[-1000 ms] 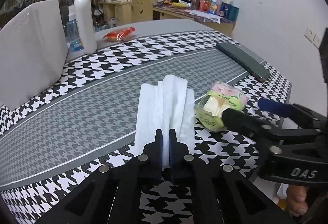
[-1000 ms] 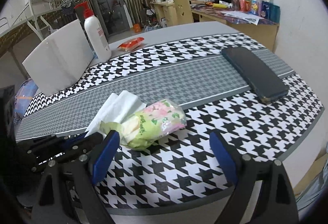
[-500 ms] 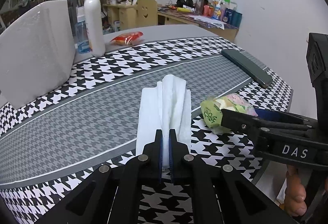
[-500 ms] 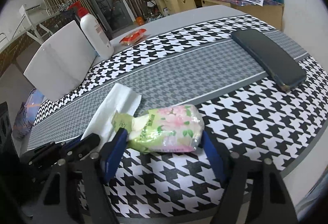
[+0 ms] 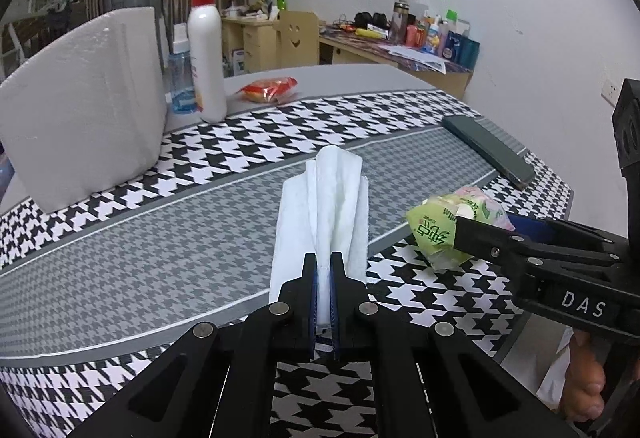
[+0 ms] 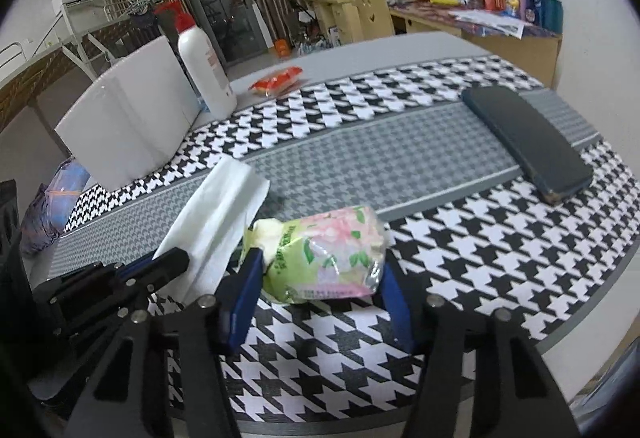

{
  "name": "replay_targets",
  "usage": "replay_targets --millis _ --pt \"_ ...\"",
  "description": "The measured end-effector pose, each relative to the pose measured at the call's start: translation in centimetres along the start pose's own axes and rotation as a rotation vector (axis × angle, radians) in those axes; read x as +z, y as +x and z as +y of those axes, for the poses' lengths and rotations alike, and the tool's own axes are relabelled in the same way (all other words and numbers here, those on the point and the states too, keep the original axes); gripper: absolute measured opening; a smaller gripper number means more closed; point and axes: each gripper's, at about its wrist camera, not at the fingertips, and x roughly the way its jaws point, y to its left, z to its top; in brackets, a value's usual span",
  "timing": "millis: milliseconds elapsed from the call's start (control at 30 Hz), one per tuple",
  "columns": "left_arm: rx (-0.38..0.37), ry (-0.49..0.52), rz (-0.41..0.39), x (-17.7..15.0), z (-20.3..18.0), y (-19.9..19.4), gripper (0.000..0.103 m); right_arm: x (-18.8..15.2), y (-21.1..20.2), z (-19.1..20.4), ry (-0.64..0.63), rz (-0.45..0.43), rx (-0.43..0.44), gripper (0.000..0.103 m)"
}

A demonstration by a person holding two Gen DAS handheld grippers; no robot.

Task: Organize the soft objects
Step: 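Lift the white tissue with the left tool while the right tool grasps the floral wipe pack, then carry the tissue with the left tool and the wipe pack with the right tool over the foam box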

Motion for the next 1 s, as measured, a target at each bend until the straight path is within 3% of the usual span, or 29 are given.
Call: replay_targets --millis 1000 --pt "0.116 -0.038 -0.171 1.6 3.9 -7.2 0.006 2.4 -3.0 5.5 -0.166 -0.129 0.051 0.062"
